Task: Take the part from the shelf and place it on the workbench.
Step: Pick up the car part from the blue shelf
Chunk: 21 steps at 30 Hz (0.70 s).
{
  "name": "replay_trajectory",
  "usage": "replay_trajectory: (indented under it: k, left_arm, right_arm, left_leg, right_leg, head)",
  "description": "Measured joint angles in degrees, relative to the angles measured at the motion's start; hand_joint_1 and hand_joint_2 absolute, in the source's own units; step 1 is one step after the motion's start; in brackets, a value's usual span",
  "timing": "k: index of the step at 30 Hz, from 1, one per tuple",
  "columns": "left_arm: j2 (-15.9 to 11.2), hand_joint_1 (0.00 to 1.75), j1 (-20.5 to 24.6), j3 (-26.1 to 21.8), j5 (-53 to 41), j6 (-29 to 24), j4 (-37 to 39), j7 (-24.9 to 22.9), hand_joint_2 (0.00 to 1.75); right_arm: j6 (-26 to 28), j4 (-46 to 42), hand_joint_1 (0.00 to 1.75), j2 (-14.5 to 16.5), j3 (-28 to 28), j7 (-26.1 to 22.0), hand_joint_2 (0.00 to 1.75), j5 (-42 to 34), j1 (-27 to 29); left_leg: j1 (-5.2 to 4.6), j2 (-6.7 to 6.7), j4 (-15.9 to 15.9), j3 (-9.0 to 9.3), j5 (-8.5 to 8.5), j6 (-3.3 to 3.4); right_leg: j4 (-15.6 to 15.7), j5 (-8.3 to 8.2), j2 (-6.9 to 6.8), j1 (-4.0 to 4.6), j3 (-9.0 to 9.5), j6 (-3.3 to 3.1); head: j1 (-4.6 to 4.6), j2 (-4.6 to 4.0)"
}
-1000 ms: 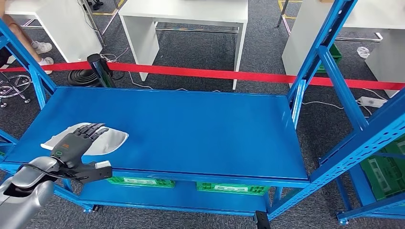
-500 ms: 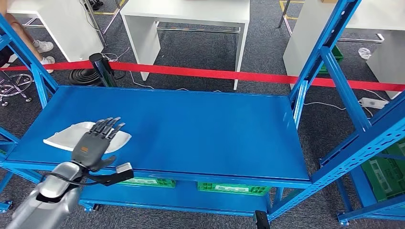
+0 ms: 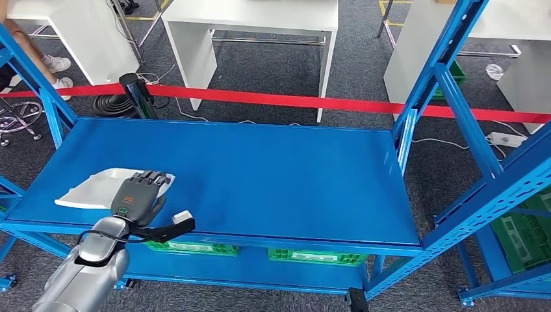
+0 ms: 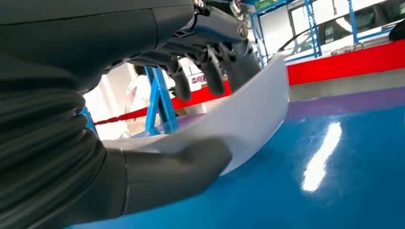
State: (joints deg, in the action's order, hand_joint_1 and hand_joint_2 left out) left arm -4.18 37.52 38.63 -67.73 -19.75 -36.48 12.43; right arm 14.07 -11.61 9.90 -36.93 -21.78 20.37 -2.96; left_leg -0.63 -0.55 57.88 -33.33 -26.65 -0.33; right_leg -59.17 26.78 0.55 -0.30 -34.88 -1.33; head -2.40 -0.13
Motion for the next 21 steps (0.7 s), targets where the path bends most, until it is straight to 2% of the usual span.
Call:
replay_trajectory:
  k: [6,13,21]
  left_arm:
    - [1.57,1.72,0.31,-0.85,-0.43,-0.18,3.38,-0.68,1.75]
    - [2.55,1.75,2.18,-2.02,-4.54,3.93,5.57,-6.46,1.75]
    - [2.72,1.75,4.23,-3.26,-4.84,5.36,8.49,-6.85,1.75]
  right_arm:
    - [0.16,0.0,0.0,0.01,-0.74,-0.44,1.75,-0.02,0.01]
    - [-0.21,0.0,0.0,0.02,-1.44,-0.97,1.75,0.18,0.01]
    - [-0.19,0.0,0.0,0.02,-2.13,-1.13,1.75,0.42,0.03]
  left_leg:
    - [0.0,-0.01,0.0,-0.01,0.0,0.0]
    - [-0.01,-0.01,0.0,0.03,-0.01,0.01]
    - [0.01,0.0,0.0,0.11,0.0,0.0]
  right_leg:
    - [0.01,0.0,-0.02,0.0,0.0,0.0]
    - [0.02,0.0,0.0,-0.01,0.06,0.0]
    - [0.0,0.0,-0.02,0.01,0.12,0.0]
  head:
    - [-0.01,0.0]
    - [-0.01,0.0]
    - [0.0,0.0]
